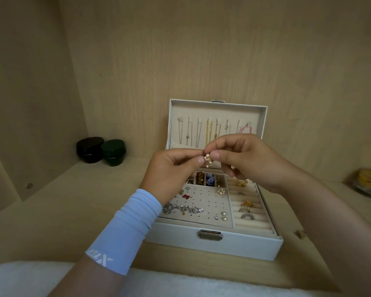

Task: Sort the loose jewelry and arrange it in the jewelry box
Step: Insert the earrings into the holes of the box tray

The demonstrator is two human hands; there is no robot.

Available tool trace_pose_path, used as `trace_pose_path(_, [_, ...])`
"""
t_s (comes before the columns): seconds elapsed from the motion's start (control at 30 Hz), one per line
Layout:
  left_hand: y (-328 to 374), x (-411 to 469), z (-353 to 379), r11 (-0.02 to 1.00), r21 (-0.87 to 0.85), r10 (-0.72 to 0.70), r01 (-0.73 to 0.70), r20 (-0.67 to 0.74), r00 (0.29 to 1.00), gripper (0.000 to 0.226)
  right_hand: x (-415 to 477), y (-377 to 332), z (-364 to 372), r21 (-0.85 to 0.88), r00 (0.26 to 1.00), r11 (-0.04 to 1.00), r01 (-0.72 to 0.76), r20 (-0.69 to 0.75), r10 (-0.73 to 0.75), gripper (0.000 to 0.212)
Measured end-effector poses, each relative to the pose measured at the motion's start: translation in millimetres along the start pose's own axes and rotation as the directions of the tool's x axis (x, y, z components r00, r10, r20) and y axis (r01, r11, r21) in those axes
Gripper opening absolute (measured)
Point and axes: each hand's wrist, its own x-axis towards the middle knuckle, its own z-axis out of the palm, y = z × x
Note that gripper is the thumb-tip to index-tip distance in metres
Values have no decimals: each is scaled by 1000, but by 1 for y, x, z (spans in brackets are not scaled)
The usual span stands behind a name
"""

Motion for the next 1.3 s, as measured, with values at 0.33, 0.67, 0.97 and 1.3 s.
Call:
trace_pose_path(0.33, [-6, 2, 7, 987, 157, 26, -31, 35, 999, 6, -1, -2, 1, -40, 991, 995, -94, -103, 89, 8])
trace_pose_path(0.67, [-11, 1, -4, 830, 553, -15, -75, 157, 988, 9, 4, 13, -1, -497, 991, 859, -125, -23, 131, 6])
trace_pose_path(0.97, [-10, 2, -10, 769, 630, -15, -111, 191, 982, 12, 9, 30, 3, -647, 993, 763, -16, 79, 88, 10])
trace_pose_path(1.3, [-9, 1, -9, 767, 634, -43, -102, 208, 977, 13, 7, 28, 5, -686, 991, 727, 22, 113, 77, 11])
